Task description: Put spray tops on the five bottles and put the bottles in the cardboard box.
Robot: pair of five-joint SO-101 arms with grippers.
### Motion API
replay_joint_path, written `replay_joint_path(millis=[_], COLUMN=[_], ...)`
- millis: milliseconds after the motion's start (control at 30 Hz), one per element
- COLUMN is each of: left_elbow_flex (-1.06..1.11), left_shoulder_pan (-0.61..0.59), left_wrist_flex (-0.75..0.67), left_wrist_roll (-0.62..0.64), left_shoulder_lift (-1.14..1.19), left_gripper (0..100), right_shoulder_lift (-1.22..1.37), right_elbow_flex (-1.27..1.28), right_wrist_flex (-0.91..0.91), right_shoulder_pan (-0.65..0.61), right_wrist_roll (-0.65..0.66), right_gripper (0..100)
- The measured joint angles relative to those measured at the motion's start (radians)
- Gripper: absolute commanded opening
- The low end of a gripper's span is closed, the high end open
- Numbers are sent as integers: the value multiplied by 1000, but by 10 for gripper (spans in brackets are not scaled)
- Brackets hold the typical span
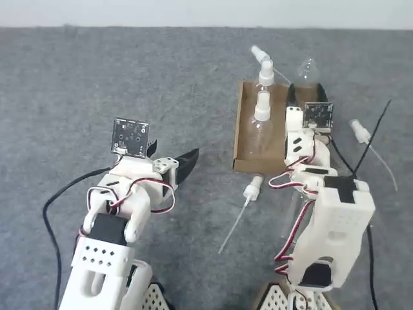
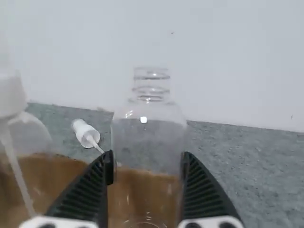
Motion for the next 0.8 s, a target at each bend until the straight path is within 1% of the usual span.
replay_joint_path(millis=[300,433,500,600,700,800], left_elbow_flex=[0,0,0,0,0,0], left_shoulder_pan=[0,0,0,0,0,0], left_wrist_flex=[0,0,0,0,0,0], left_wrist_roll=[0,0,0,0,0,0], left_shoulder_lift=[0,0,0,0,0,0], left_gripper=[308,308,308,308,308,308], right_shoulder_lift=[18,-112,-216,-396,-603,-822], right_elbow_flex=[-2,37,75,144,218,247], right_wrist_flex=[-64,-11,64,224,434,700], right_shoulder_pan=[11,38,48,71,94,135], right_wrist_roll=[17,17,17,17,17,17], right_gripper=[6,6,6,6,6,6])
